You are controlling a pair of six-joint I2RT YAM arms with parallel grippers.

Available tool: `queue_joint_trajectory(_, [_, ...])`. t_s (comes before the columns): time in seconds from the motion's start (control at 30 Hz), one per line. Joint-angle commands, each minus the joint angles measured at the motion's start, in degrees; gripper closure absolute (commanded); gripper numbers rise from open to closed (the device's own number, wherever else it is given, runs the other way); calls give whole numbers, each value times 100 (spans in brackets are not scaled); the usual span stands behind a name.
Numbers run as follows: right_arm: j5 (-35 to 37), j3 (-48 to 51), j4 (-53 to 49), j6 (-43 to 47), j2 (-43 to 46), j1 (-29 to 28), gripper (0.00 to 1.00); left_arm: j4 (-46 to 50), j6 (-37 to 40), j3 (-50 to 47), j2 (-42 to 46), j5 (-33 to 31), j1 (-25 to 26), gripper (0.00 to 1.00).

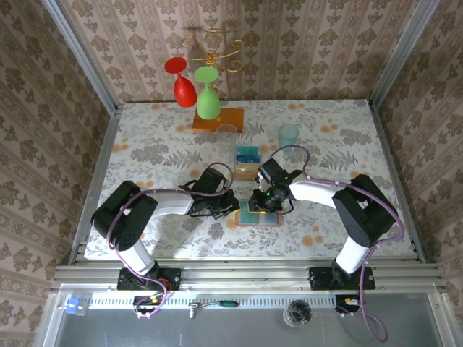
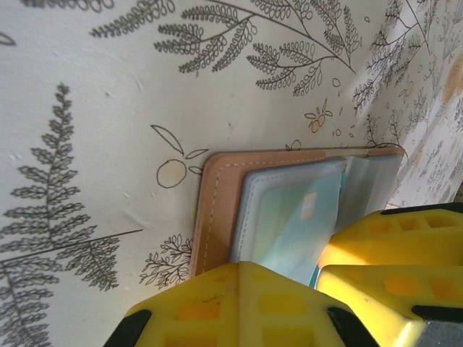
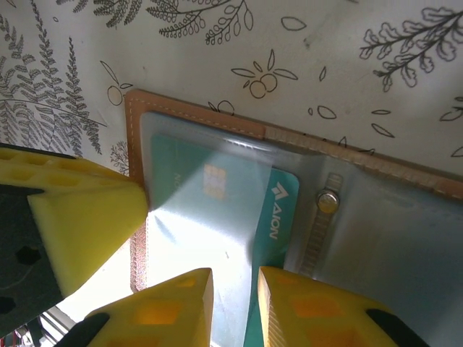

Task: Take the credit cards out of the card holder

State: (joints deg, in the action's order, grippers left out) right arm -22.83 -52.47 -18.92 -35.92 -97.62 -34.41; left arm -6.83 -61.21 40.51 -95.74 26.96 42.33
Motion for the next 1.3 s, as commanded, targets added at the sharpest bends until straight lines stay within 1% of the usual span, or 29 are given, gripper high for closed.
queue_joint_trajectory(0.0, [255,-104,-384,112,91,-40,76,245,168,-29,-75,-118,13,97])
queue_joint_trajectory(0.3, [332,-92,-472,107,237,-48,76,310,206,52,-58,-95,11,97])
queue_joint_trajectory(0.83, [374,-33,-499,121,378,-48,75,720,302,391,298,-121,45,96])
queue_joint_trajectory(1.27, [406,15,-478,97,480,-48,75,786,333,621,35,-155,294,96])
